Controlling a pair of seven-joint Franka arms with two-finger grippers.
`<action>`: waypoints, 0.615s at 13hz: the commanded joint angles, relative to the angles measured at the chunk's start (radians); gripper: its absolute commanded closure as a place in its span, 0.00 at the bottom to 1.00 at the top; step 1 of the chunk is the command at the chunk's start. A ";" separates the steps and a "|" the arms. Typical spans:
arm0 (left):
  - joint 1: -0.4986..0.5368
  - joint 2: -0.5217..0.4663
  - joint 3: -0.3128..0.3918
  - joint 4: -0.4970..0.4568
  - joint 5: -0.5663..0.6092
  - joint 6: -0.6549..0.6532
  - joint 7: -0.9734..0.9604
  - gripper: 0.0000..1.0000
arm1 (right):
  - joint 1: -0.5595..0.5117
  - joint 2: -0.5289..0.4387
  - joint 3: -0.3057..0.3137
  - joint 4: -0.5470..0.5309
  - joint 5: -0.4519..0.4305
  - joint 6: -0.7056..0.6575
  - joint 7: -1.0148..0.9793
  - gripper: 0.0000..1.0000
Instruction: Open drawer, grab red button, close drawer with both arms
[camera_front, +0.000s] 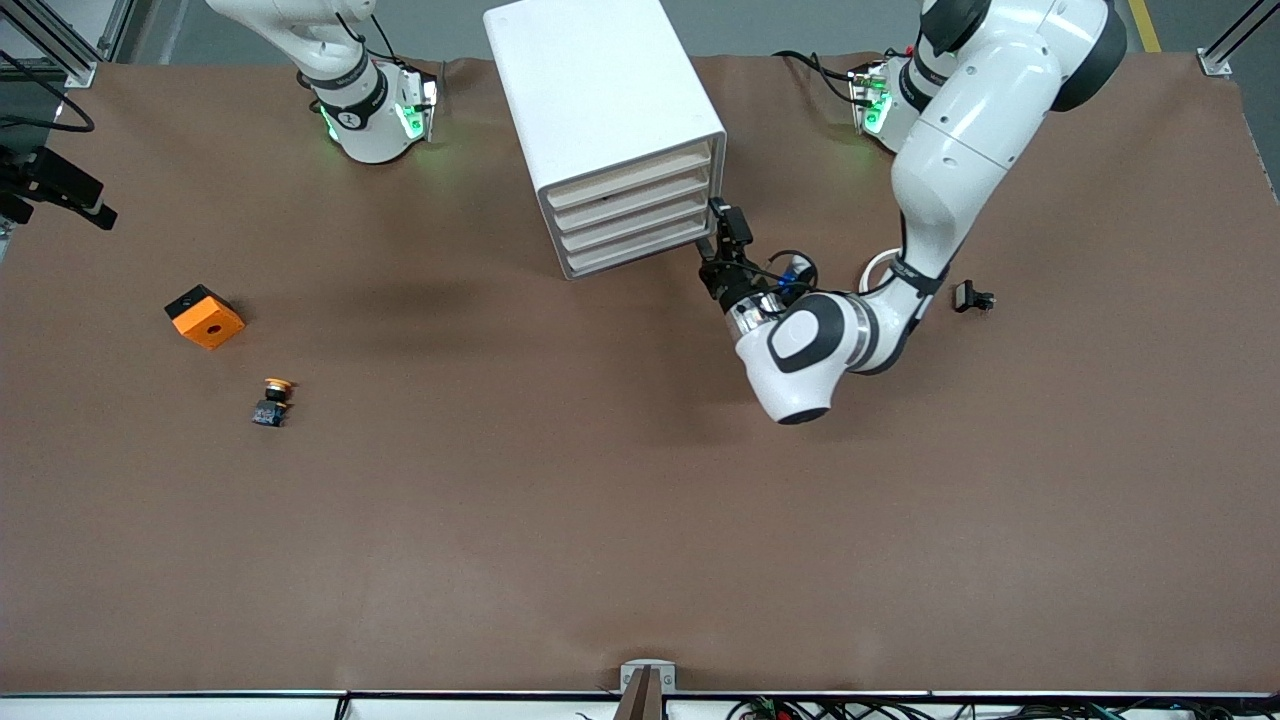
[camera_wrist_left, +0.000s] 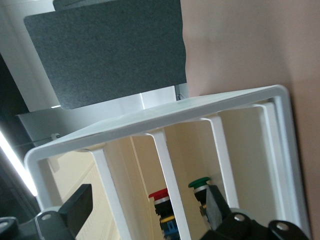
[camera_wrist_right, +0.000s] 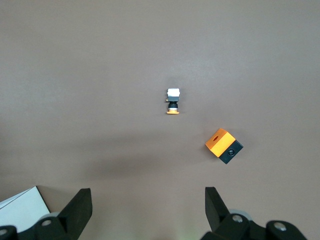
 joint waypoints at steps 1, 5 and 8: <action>-0.034 0.001 0.003 -0.006 -0.022 0.013 -0.023 0.00 | -0.008 -0.020 0.004 -0.014 0.009 -0.002 0.004 0.00; -0.053 0.001 0.003 -0.044 -0.022 0.025 -0.052 0.00 | -0.006 -0.020 0.004 -0.016 0.009 -0.002 0.002 0.00; -0.070 0.006 0.003 -0.044 -0.022 0.025 -0.060 0.00 | -0.007 -0.020 0.006 -0.008 0.007 -0.003 0.004 0.00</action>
